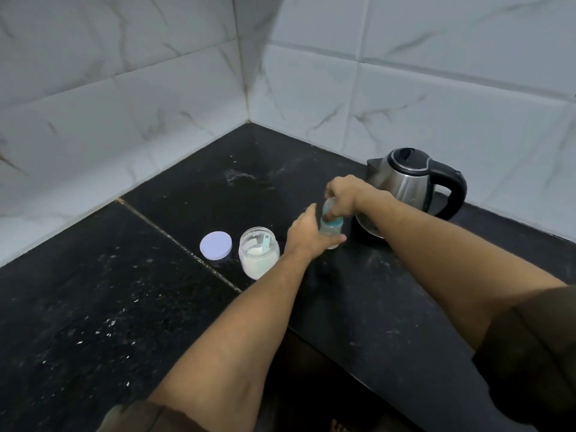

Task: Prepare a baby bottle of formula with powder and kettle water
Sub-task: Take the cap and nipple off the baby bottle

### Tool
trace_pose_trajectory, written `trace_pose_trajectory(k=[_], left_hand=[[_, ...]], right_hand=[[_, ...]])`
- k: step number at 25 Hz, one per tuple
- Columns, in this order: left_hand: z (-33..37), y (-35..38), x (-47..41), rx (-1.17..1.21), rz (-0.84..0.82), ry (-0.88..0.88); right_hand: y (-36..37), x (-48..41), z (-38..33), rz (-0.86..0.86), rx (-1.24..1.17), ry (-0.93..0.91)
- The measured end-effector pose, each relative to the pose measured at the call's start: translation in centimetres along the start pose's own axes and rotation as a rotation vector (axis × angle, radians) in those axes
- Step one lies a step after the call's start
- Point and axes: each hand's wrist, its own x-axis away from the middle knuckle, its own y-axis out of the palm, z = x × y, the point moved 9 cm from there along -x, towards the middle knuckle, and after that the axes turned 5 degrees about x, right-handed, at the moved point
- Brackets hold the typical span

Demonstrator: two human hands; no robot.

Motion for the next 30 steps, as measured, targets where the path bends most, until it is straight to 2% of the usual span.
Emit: trace_pose_trajectory(k=[3,9,13,19,21,23,25,27,30], left_hand=[[-1.1,0.4,-0.2,0.111,0.053,-0.05],[0.2,0.9,1.7,0.322,0.082,0.047],[1.5,1.8,2.8,0.236,0.04,0.106],[1.7,2.2,3.7,0.154,-0.008,0.132],[0.0,3.0,4.3,0.131,-0.007,0.08],[-1.2,3.5,4.5,0.177,0.002,0.038],[-1.2,4.1,4.3,0.212,-0.001,0.035],[-0.8,4.1,4.2,0.235,0.004,0.044],[-1.0,4.3,4.0,0.24,0.028,0.052]], right_hand=[[-0.8,1.2,0.0,-0.027,-0.101,-0.023],[-2.2,3.9,1.2,0.002,-0.315,0.038],[-2.4,5.9,1.6,0.021,-0.238,0.016],[-5.2,9.4,0.9,0.073,-0.015,-0.123],[-8.7,10.6,1.7,0.134,-0.053,-0.124],[-10.5,11.0,4.0,0.161,-0.191,-0.058],[-8.8,11.1,6.3,0.147,-0.175,0.026],[-4.2,10.8,7.7,0.076,-0.08,0.093],[2.7,11.1,8.7,-0.049,-0.063,0.172]])
